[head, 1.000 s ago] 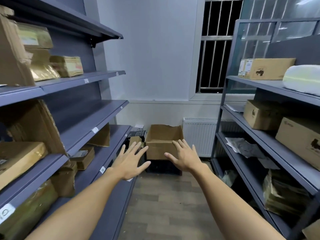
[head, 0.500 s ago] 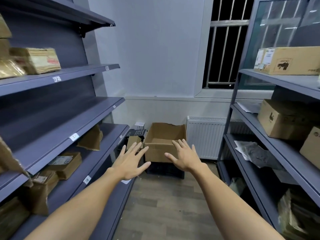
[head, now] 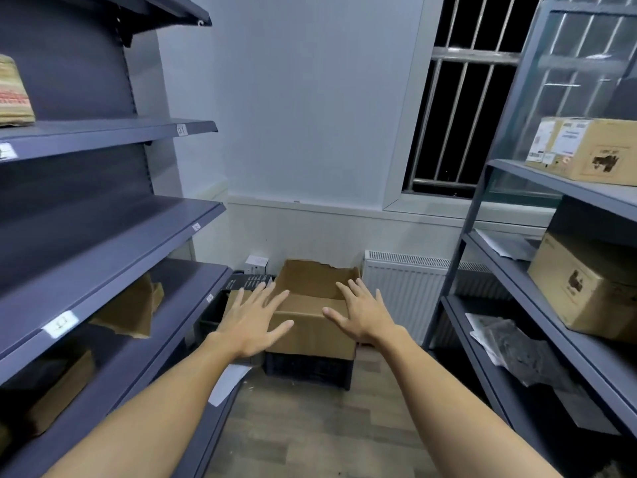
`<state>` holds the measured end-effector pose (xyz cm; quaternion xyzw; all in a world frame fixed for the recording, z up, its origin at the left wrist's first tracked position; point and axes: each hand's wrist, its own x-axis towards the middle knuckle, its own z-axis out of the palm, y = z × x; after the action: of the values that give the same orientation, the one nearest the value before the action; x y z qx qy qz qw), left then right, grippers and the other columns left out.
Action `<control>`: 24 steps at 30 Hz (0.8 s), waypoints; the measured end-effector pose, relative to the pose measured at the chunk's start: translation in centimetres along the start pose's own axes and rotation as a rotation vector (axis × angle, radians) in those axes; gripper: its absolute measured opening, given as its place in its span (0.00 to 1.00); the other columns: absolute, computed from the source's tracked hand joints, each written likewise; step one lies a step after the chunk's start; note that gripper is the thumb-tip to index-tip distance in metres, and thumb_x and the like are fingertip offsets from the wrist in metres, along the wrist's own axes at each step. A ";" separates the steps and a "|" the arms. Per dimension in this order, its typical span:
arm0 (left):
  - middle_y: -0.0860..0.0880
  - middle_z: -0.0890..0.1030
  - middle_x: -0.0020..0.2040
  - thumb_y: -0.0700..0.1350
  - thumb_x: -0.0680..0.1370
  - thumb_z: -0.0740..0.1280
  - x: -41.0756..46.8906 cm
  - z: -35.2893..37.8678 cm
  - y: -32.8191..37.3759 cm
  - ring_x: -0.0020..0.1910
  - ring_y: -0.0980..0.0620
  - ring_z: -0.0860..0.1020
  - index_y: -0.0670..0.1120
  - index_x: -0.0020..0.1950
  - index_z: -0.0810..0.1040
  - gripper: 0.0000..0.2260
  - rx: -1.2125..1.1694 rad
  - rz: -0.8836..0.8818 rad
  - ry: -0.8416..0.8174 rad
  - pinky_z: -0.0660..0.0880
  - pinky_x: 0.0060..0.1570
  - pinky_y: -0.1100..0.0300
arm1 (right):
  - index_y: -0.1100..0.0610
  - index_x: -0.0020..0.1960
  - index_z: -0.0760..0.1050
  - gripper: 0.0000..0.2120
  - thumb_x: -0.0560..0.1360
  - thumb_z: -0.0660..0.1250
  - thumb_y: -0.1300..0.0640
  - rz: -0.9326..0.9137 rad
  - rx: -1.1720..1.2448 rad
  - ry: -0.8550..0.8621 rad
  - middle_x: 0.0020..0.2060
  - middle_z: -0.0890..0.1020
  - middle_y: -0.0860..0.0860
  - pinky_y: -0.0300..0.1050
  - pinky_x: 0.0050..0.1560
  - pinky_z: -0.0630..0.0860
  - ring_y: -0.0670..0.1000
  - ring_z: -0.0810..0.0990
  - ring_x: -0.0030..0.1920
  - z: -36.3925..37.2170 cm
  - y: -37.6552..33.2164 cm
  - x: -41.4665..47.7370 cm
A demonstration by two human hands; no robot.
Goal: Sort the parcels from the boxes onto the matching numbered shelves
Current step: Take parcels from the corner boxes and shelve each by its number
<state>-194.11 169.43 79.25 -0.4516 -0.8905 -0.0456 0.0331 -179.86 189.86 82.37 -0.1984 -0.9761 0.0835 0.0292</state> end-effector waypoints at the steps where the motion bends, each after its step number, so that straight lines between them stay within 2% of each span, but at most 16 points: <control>1: 0.50 0.44 0.82 0.74 0.68 0.34 1.4 0.0 -0.7 0.81 0.51 0.40 0.58 0.82 0.45 0.43 -0.001 0.002 -0.005 0.39 0.78 0.44 | 0.53 0.82 0.49 0.37 0.81 0.51 0.33 -0.001 -0.006 0.004 0.81 0.51 0.55 0.61 0.78 0.42 0.54 0.43 0.81 -0.1 -0.1 1.6; 5: 0.49 0.44 0.82 0.75 0.69 0.33 6.4 0.4 -3.0 0.81 0.50 0.41 0.58 0.82 0.44 0.43 0.001 0.013 -0.016 0.39 0.78 0.44 | 0.53 0.82 0.49 0.38 0.81 0.51 0.33 -0.015 -0.014 0.008 0.81 0.51 0.55 0.62 0.78 0.43 0.54 0.44 0.81 0.3 -0.7 7.1; 9: 0.49 0.44 0.82 0.72 0.76 0.41 10.2 1.4 -4.8 0.81 0.50 0.41 0.58 0.82 0.44 0.36 0.022 0.018 -0.048 0.40 0.78 0.43 | 0.53 0.82 0.49 0.37 0.81 0.51 0.33 -0.033 -0.026 -0.024 0.81 0.50 0.56 0.62 0.79 0.43 0.54 0.43 0.81 1.1 -0.4 11.1; 12: 0.50 0.44 0.82 0.76 0.72 0.36 12.6 2.3 -5.7 0.81 0.50 0.41 0.58 0.82 0.45 0.41 0.017 0.015 -0.068 0.40 0.78 0.43 | 0.53 0.82 0.49 0.38 0.81 0.51 0.33 -0.028 -0.007 -0.037 0.81 0.51 0.56 0.63 0.79 0.43 0.54 0.43 0.81 1.6 0.7 14.2; 15: 0.49 0.44 0.82 0.74 0.75 0.39 14.7 3.6 -6.6 0.81 0.50 0.41 0.58 0.82 0.45 0.38 0.015 -0.005 -0.095 0.41 0.78 0.42 | 0.53 0.82 0.48 0.38 0.81 0.50 0.33 -0.041 0.004 -0.062 0.81 0.51 0.56 0.63 0.79 0.44 0.55 0.44 0.81 2.7 1.8 17.3; 17: 0.50 0.44 0.82 0.75 0.70 0.35 16.4 4.4 -7.2 0.81 0.50 0.41 0.58 0.82 0.45 0.42 0.011 -0.028 -0.104 0.41 0.78 0.42 | 0.54 0.82 0.48 0.38 0.81 0.50 0.33 -0.051 0.010 -0.074 0.81 0.51 0.56 0.63 0.79 0.43 0.55 0.43 0.81 3.2 2.6 19.8; 21: 0.49 0.45 0.82 0.75 0.68 0.32 19.9 5.5 -8.3 0.81 0.50 0.41 0.58 0.82 0.45 0.44 0.037 -0.088 -0.122 0.40 0.78 0.42 | 0.53 0.82 0.49 0.37 0.81 0.51 0.33 -0.098 0.023 -0.076 0.81 0.51 0.55 0.63 0.78 0.44 0.54 0.44 0.81 3.7 4.7 25.1; 24: 0.49 0.45 0.82 0.77 0.63 0.26 23.3 5.4 -8.6 0.81 0.50 0.42 0.57 0.82 0.45 0.50 0.054 -0.138 -0.109 0.39 0.78 0.43 | 0.54 0.82 0.49 0.37 0.81 0.51 0.33 -0.126 0.028 -0.077 0.81 0.51 0.56 0.63 0.78 0.44 0.55 0.44 0.81 3.2 6.9 29.3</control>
<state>-214.92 183.60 75.77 -0.3900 -0.9208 0.0011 -0.0066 -204.45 207.12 78.72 -0.1325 -0.9859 0.1026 -0.0005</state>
